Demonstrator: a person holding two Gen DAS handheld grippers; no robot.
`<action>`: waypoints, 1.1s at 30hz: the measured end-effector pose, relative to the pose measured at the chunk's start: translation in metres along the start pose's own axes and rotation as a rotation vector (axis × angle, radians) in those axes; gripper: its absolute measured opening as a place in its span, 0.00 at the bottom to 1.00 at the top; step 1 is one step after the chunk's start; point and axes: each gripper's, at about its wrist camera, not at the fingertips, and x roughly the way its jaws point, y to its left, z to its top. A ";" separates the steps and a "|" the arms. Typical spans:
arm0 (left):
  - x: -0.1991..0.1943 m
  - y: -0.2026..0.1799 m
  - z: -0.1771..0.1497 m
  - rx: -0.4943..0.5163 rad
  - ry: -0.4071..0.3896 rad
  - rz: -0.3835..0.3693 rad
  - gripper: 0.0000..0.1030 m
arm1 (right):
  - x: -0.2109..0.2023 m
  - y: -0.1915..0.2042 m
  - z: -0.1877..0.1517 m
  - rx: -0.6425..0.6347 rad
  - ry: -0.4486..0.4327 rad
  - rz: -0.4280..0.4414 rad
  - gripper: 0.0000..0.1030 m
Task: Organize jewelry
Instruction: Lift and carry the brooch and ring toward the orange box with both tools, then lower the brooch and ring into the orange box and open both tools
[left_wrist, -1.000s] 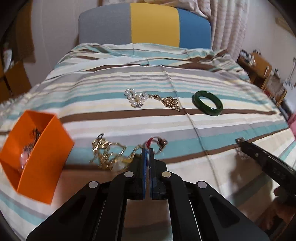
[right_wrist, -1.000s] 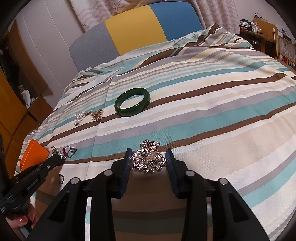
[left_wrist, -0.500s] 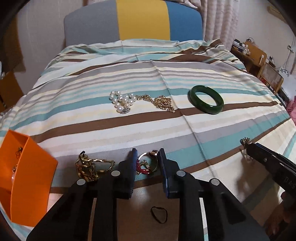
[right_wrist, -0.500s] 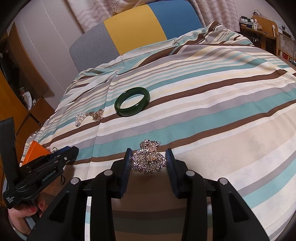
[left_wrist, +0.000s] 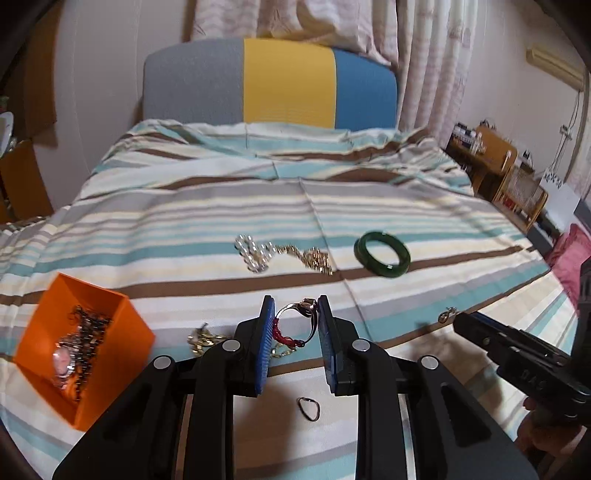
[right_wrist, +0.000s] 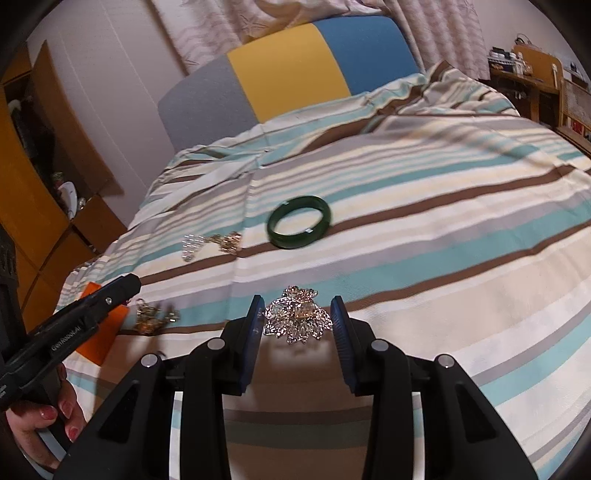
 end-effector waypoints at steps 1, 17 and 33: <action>-0.006 0.003 0.001 -0.008 -0.011 -0.004 0.23 | -0.002 0.004 0.001 -0.008 -0.005 0.005 0.35; -0.070 0.085 0.008 -0.136 -0.109 0.067 0.23 | -0.023 0.110 0.025 -0.182 -0.065 0.131 0.35; -0.057 0.160 -0.023 -0.205 -0.020 0.133 0.23 | 0.040 0.238 0.004 -0.391 0.009 0.282 0.35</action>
